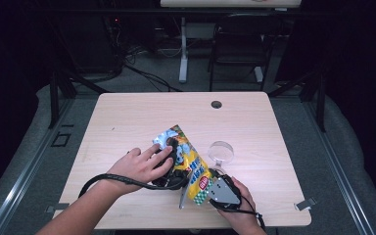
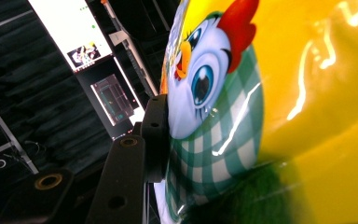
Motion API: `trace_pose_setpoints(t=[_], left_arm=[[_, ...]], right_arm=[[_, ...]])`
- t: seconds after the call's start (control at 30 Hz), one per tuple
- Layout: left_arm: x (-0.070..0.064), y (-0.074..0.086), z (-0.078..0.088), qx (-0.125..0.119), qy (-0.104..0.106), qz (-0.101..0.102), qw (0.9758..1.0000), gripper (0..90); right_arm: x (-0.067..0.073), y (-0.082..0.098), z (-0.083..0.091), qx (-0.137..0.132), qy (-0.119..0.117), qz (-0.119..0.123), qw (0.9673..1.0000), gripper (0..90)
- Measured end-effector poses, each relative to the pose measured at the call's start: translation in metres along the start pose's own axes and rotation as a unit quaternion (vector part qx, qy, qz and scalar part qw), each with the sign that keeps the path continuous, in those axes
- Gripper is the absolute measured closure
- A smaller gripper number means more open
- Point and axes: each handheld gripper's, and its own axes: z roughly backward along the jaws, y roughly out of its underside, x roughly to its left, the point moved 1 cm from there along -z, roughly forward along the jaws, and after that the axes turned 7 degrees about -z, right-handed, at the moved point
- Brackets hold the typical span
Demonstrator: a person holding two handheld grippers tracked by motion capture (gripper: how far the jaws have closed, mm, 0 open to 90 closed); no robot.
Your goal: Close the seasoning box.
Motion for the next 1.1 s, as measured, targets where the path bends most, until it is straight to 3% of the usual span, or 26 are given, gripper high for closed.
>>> trace_pose_setpoints(t=[0.13, 1.1], left_arm=[[0.0015, -0.0004, 0.0003, 0.001, -0.004, -0.008, 1.0000, 66.4], [0.0042, -0.0026, 0.0028, 0.005, -0.006, -0.014, 0.9999, 66.7]], right_arm=[[-0.0002, 0.0001, 0.0000, 0.000, 0.000, -0.002, 1.0000, 70.7], [-0.0012, 0.0005, 0.0002, -0.002, -0.001, -0.008, 1.0000, 70.7]])
